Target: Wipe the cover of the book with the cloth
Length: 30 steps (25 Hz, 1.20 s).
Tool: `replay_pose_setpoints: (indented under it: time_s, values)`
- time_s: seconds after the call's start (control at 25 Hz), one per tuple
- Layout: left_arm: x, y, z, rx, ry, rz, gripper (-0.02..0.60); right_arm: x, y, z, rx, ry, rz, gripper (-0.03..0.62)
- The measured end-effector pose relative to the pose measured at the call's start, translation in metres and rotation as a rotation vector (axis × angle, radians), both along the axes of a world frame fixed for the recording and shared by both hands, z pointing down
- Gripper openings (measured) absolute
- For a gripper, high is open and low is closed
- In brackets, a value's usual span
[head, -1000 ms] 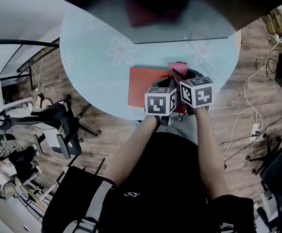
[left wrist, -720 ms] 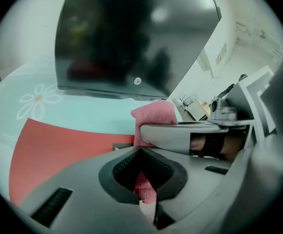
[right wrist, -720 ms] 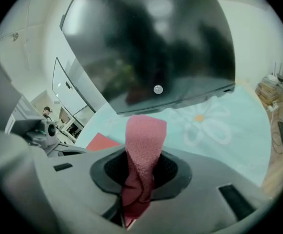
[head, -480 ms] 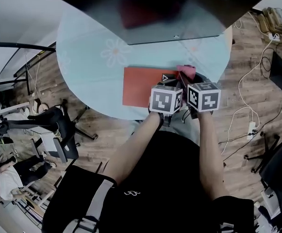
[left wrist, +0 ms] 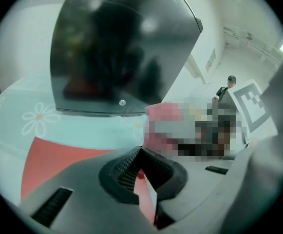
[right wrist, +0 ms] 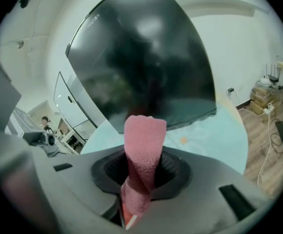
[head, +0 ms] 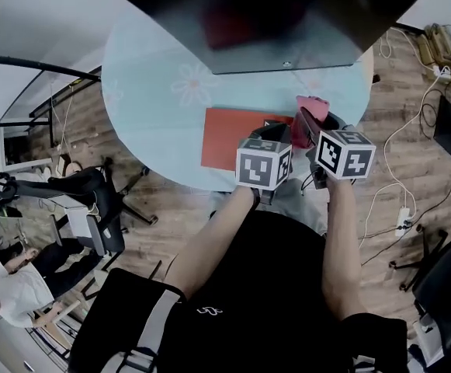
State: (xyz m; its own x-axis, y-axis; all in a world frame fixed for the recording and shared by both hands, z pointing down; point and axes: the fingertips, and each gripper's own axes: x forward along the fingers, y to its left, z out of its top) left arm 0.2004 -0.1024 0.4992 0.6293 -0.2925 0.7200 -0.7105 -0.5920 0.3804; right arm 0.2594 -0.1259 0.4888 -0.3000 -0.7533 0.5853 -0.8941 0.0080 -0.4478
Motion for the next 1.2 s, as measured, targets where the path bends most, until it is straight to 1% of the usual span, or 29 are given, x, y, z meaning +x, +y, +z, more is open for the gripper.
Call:
replay_pose_setpoints:
  time_s: [0.12,0.2,0.36,0.52,0.64,0.76,0.88,0.96,1.04,1.08,1.12,1.2]
  values:
    - [-0.030,-0.013,-0.003,0.014,-0.006,-0.070,0.014,-0.031,-0.020,-0.010,0.027,-0.035,-0.080,0.100]
    - [-0.054,-0.021,-0.004,0.017,-0.012,-0.120,0.014,-0.059,-0.029,-0.015,0.037,-0.046,-0.143,0.101]
    - [-0.103,-0.027,-0.003,0.003,-0.021,-0.215,0.014,-0.119,-0.041,-0.017,0.024,-0.090,-0.266,0.101]
    - [-0.154,-0.030,-0.004,-0.012,-0.022,-0.293,0.014,-0.178,-0.046,-0.016,0.006,-0.114,-0.353,0.101]
    - [-0.190,-0.031,0.002,-0.041,-0.024,-0.327,0.014,-0.216,-0.042,-0.008,-0.024,-0.112,-0.382,0.101]
    - [-0.214,-0.039,0.005,-0.064,-0.009,-0.327,0.014,-0.240,-0.044,-0.003,-0.036,-0.106,-0.369,0.101]
    - [-0.230,-0.046,0.010,-0.076,-0.005,-0.308,0.014,-0.254,-0.046,0.006,-0.057,-0.095,-0.337,0.101]
    - [-0.236,-0.047,0.012,-0.054,-0.033,-0.264,0.014,-0.260,-0.045,0.013,-0.077,-0.091,-0.311,0.101]
    - [-0.235,-0.047,0.011,-0.017,-0.063,-0.191,0.014,-0.262,-0.044,0.019,-0.090,-0.085,-0.283,0.101]
    - [-0.232,-0.046,0.012,-0.009,-0.066,-0.157,0.014,-0.263,-0.045,0.021,-0.095,-0.079,-0.269,0.101]
    - [-0.230,-0.045,0.013,-0.014,-0.060,-0.133,0.014,-0.264,-0.045,0.023,-0.099,-0.072,-0.255,0.101]
    - [-0.227,-0.038,0.023,-0.057,-0.052,-0.105,0.014,-0.265,-0.042,0.029,-0.114,-0.052,-0.231,0.101]
